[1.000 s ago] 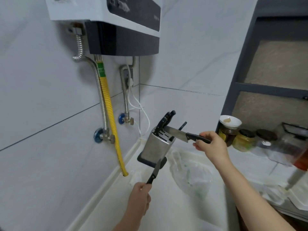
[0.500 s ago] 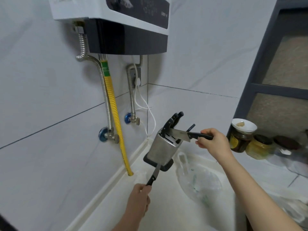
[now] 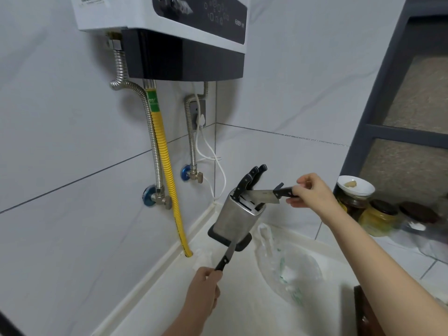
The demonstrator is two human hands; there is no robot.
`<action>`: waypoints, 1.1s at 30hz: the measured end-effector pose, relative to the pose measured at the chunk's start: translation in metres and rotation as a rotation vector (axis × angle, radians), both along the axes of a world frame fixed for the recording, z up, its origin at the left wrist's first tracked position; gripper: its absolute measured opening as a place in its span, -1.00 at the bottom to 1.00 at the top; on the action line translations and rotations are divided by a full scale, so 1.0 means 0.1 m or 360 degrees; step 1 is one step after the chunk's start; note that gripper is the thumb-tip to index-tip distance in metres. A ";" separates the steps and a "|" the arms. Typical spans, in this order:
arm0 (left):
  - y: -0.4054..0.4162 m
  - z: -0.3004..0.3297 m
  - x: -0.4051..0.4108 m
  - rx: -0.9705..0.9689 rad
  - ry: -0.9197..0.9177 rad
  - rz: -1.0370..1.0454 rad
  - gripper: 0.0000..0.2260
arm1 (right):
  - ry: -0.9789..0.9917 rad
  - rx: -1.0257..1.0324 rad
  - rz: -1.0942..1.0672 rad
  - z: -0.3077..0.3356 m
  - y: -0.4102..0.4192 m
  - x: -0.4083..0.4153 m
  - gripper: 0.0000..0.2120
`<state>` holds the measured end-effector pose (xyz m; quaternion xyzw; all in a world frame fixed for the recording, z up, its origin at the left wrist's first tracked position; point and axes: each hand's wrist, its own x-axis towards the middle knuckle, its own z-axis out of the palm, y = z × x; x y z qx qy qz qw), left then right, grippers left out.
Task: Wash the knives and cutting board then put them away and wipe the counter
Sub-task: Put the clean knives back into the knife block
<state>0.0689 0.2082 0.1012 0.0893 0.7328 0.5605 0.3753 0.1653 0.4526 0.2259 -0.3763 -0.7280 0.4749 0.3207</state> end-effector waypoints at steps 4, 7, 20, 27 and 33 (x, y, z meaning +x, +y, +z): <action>0.08 0.10 0.01 0.0094 0.0010 -0.0041 -0.89 | 0.0178 0.0088 0.0011 0.17 0.12 -0.19 -0.86; 0.14 0.19 -0.01 0.0191 0.0032 -0.0047 -0.85 | 0.0275 0.0196 0.0028 0.28 0.17 -0.37 -0.87; 0.34 0.35 -0.19 0.0228 -0.0242 0.0144 -0.87 | 0.0078 0.0317 0.0088 0.02 0.40 -1.14 -0.82; 0.38 0.33 -0.30 0.0443 -0.0600 0.0436 -0.85 | -0.0469 0.0503 0.0188 -0.36 0.38 -1.32 -0.64; 0.33 0.31 -0.36 0.0613 -0.0778 0.0265 -0.88 | -0.0185 0.0644 0.0412 -0.46 -0.32 -0.76 -0.65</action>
